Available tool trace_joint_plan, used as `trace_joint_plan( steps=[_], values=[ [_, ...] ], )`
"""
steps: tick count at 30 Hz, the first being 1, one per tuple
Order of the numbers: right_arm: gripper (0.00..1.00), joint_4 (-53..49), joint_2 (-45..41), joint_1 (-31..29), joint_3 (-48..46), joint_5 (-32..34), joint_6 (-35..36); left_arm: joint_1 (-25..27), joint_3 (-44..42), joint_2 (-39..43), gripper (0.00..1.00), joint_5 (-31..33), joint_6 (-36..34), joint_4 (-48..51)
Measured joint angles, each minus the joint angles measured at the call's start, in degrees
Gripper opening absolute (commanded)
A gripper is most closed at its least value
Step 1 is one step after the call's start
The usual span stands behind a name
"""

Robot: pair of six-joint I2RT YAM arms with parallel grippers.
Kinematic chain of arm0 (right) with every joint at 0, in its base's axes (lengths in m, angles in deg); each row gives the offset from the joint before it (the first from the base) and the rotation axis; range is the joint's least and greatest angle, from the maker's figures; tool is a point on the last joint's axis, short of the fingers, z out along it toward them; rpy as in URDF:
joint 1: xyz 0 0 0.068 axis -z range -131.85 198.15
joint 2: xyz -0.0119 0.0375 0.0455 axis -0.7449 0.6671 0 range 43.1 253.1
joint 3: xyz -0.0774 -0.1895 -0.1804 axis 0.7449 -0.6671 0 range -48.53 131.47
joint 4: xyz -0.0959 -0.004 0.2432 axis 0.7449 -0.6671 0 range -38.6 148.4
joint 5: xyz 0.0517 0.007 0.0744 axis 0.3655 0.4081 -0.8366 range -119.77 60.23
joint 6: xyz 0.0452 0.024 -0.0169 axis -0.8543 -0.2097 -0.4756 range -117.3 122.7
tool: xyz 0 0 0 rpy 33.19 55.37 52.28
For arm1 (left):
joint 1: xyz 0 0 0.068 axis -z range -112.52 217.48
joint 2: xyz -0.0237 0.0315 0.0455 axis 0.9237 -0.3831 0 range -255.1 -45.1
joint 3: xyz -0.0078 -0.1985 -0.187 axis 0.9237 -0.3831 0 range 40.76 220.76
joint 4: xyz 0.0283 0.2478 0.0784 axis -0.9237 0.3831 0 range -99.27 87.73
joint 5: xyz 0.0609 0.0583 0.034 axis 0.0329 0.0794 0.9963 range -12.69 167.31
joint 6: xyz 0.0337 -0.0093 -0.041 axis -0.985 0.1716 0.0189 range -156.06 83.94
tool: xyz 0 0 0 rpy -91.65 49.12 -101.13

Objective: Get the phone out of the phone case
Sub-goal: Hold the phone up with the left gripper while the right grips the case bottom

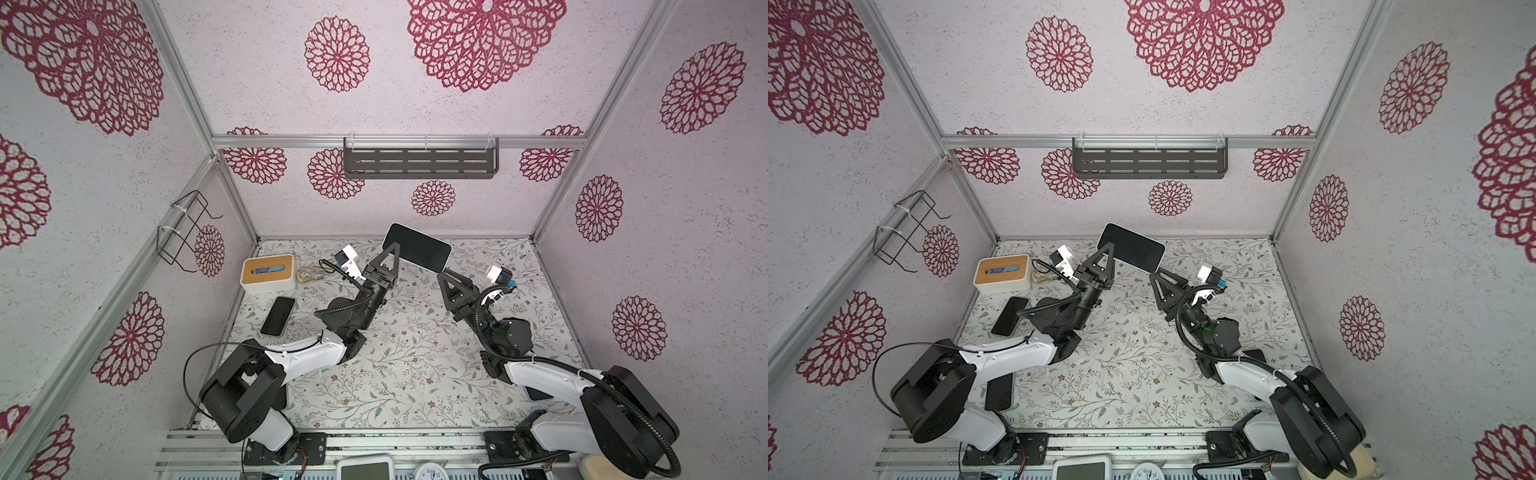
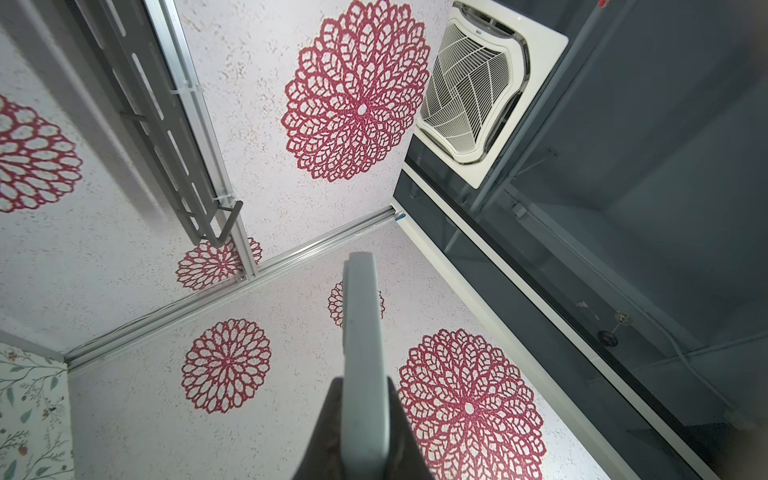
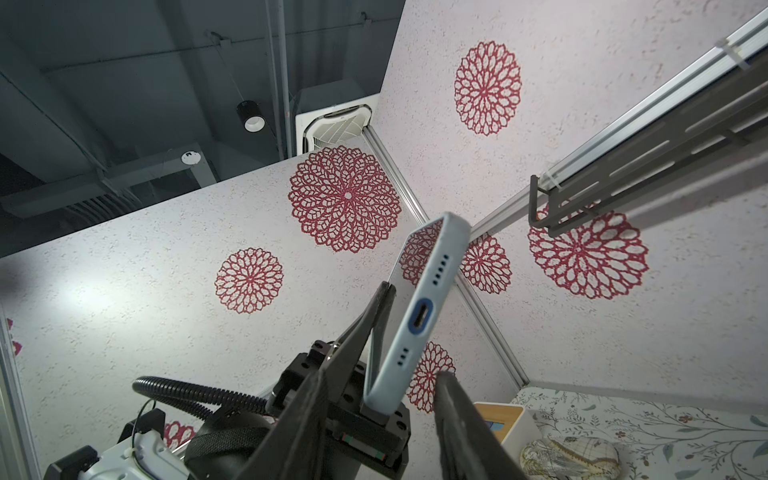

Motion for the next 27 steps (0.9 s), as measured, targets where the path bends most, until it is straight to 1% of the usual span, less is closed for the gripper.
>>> trace_joint_plan(
  steps=[4,14,18,19,24,27],
  values=[
    [0.33,0.0,0.2,0.0,0.0,-0.2,-0.5,0.2,0.0,0.0,0.00,0.0,-0.2,0.0],
    [0.21,0.0,0.2,0.0,0.8,-0.8,-0.7,0.5,0.0,0.0,0.00,0.0,-0.4,-0.2],
    [0.11,0.0,0.2,0.0,1.0,-1.1,-1.6,0.6,0.0,0.0,0.00,0.1,-0.4,-0.8],
    [0.09,0.0,0.2,-0.1,1.0,-1.2,-2.3,0.6,0.0,0.0,0.00,0.1,-0.4,-1.1],
    [0.09,-0.3,0.2,-0.1,1.4,-1.3,-2.2,0.5,0.3,0.1,0.00,0.2,0.4,-0.3],
    [0.08,-2.5,-0.7,0.1,1.4,-1.6,-1.5,0.3,1.4,1.9,0.00,0.1,1.6,6.5]
  ],
)
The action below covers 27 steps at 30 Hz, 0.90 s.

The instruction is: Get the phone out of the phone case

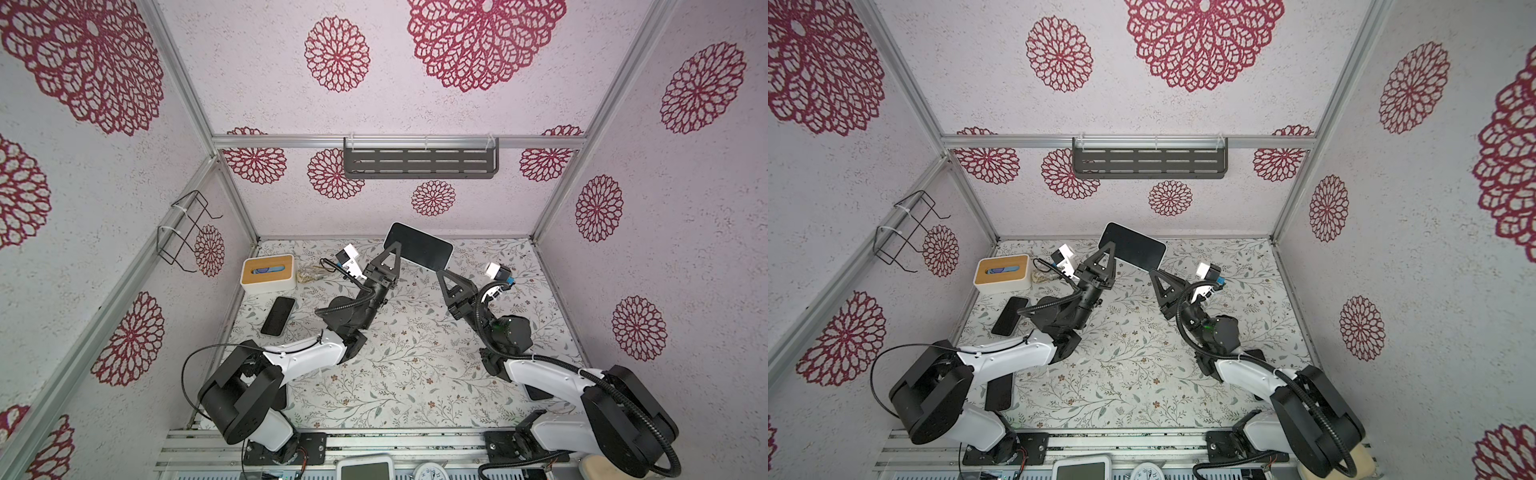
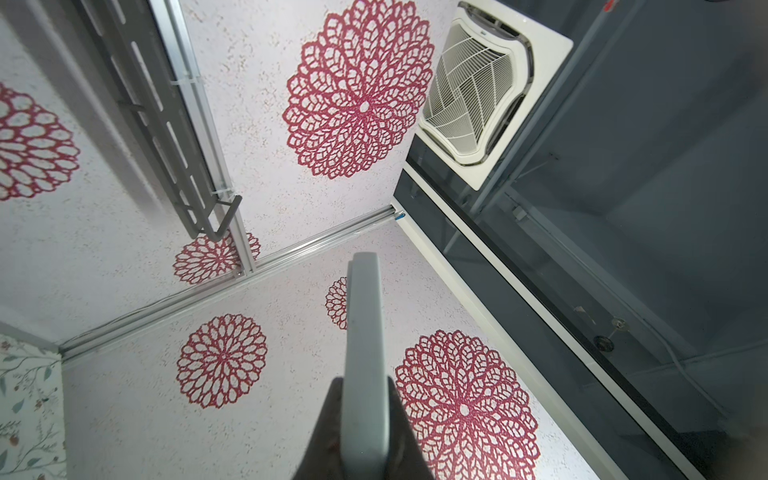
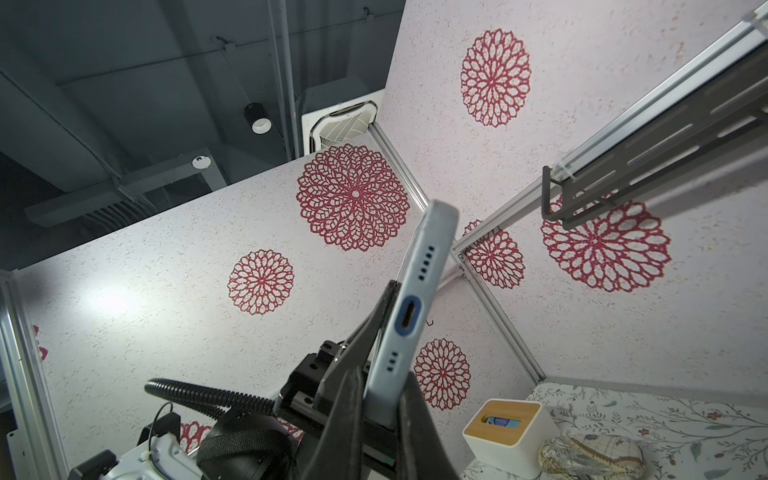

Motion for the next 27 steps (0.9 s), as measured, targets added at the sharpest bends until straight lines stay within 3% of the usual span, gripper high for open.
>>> trace_joint_plan(
  steps=[9,17,23,24,27],
  values=[
    [0.09,-16.5,-12.9,-0.5,-0.8,-1.8,13.7,-0.3,6.4,10.1,0.00,-4.0,3.2,29.2],
    [0.09,-31.3,-18.7,-0.3,-0.8,-1.6,30.3,-0.8,9.9,9.9,0.00,-5.2,6.2,40.5],
    [0.08,-39.5,-21.1,-0.2,-0.8,0.7,38.1,-1.0,10.9,8.4,0.00,-6.3,7.2,44.4],
    [0.10,-40.3,-21.3,-0.2,-0.8,0.8,38.9,-1.0,10.9,8.3,0.00,-6.4,7.3,44.6],
    [0.28,-41.4,-21.8,-0.1,-0.8,1.0,40.0,-1.4,10.7,8.3,0.00,-6.6,7.3,44.6]
  ],
)
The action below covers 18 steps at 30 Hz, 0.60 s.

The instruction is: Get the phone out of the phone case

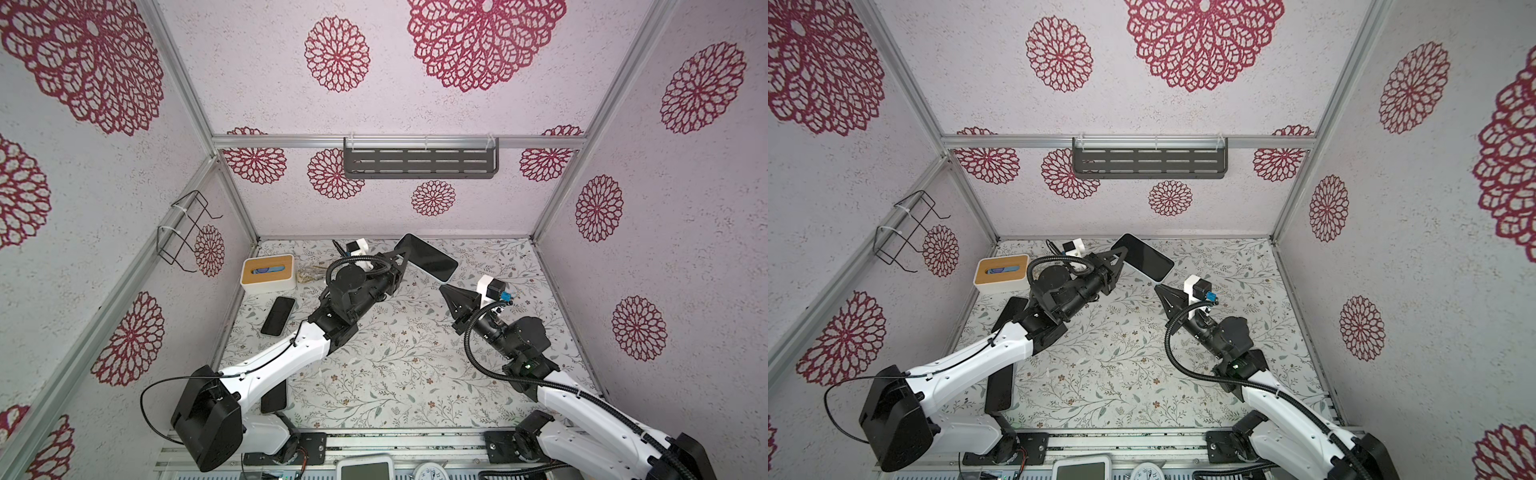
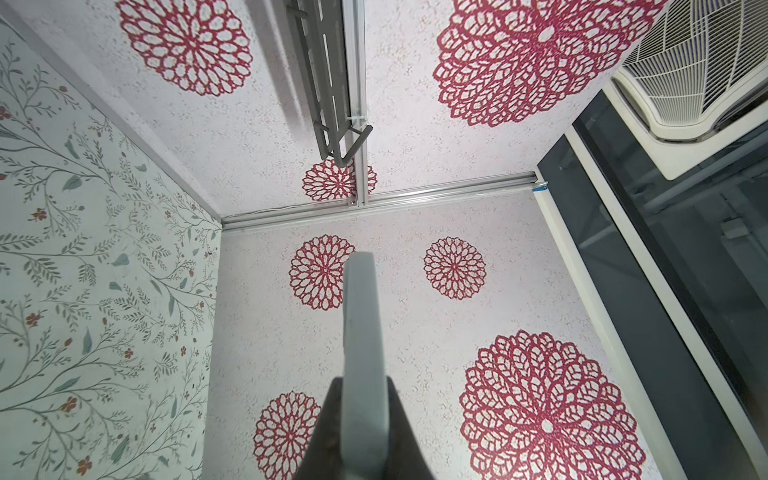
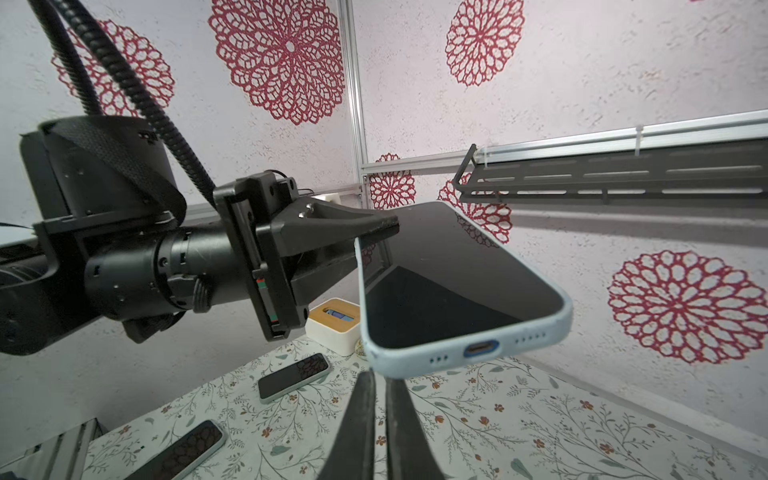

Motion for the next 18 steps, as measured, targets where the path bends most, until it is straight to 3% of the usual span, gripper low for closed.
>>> trace_joint_plan(
  steps=[3,5,12,18],
  values=[
    [0.50,0.3,-0.7,0.1,-0.3,-0.1,-0.7,-0.3,-0.6,0.1,0.00,0.0,-0.3,-1.0],
    [0.57,1.9,-1.1,0.1,-1.3,-0.3,-1.9,-0.5,-1.1,0.4,0.00,-0.1,-0.8,-1.7],
    [0.60,7.6,0.0,0.1,-2.2,-0.4,-7.5,-0.7,-3.5,0.2,0.00,-0.1,-1.2,-6.5],
    [0.51,11.2,1.8,0.1,-2.2,-0.4,-11.2,-0.5,-6.0,0.1,0.00,0.3,-1.5,-11.3]
  ],
)
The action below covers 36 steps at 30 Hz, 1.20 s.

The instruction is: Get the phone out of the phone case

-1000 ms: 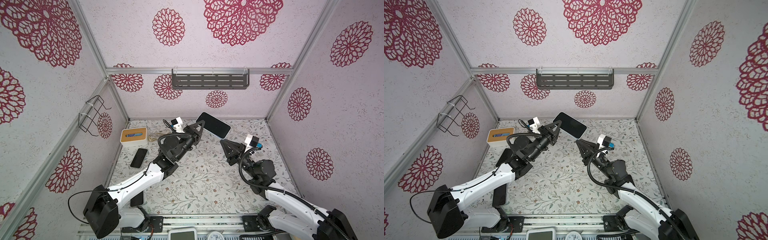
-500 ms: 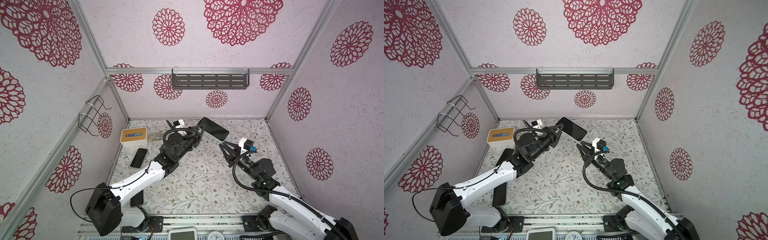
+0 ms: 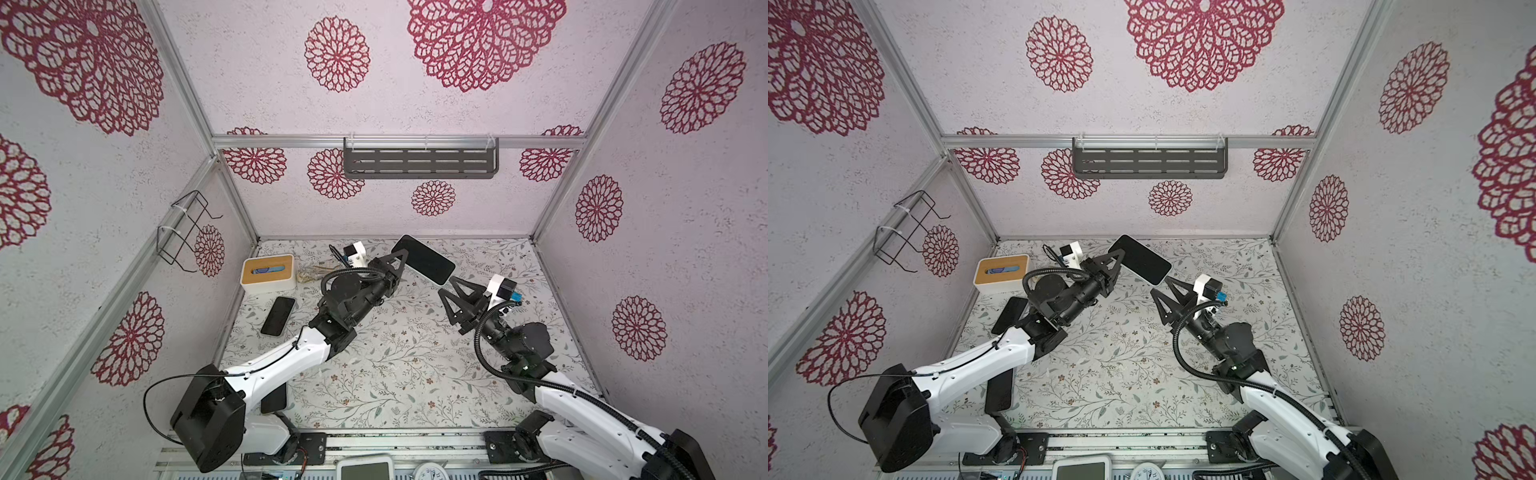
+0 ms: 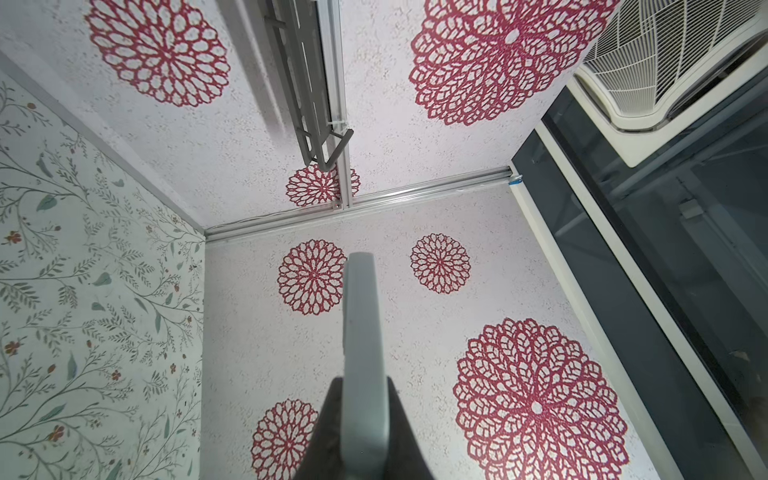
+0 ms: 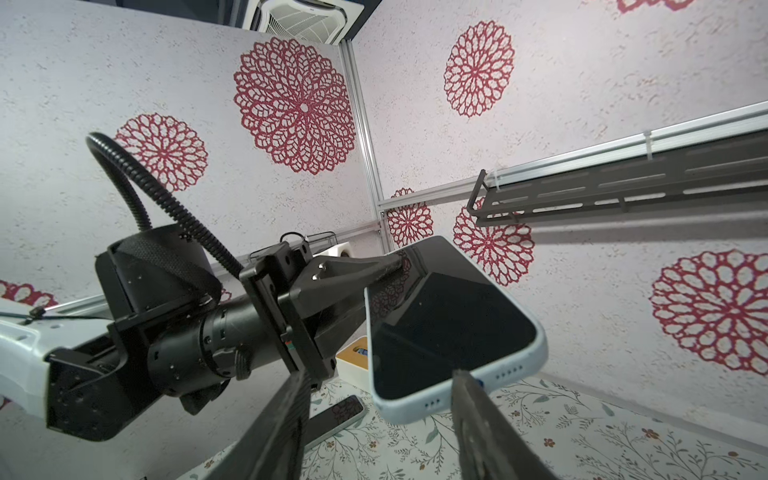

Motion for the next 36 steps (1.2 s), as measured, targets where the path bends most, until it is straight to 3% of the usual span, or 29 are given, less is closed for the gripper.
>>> trace_joint_plan(
  steps=[13,36],
  values=[
    [0.45,4.6,3.7,0.0,0.0,-0.2,-3.9,1.1,-1.2,-0.3,0.00,1.6,-1.1,-7.6],
    [0.43,6.2,5.1,0.6,1.4,-0.6,-7.1,1.9,-1.6,-1.7,0.00,2.5,-1.7,-12.2]
  ],
)
